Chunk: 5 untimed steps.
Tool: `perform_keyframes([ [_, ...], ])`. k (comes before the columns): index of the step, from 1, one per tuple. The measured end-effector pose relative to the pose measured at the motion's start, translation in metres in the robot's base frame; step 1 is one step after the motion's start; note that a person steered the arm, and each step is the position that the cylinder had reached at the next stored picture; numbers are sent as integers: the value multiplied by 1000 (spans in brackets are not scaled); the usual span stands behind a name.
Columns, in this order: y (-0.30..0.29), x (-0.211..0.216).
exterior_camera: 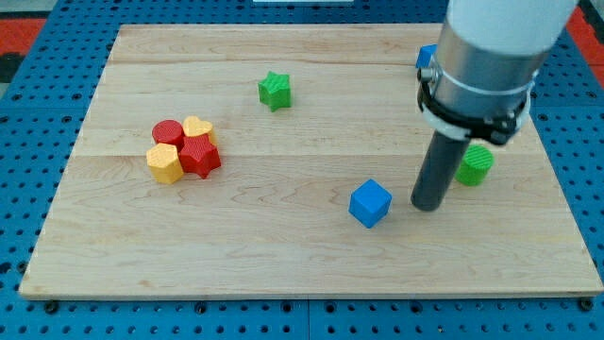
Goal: Move the blue cube to the top right of the green star
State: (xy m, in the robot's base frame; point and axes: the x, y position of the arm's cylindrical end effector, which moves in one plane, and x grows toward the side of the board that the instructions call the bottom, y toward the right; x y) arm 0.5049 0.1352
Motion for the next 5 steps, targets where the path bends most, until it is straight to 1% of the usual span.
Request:
perform_keyframes([
  [1,0,21],
  [2,3,56],
  [3,-3,68],
  [4,-26,45],
  [5,-32,-2],
])
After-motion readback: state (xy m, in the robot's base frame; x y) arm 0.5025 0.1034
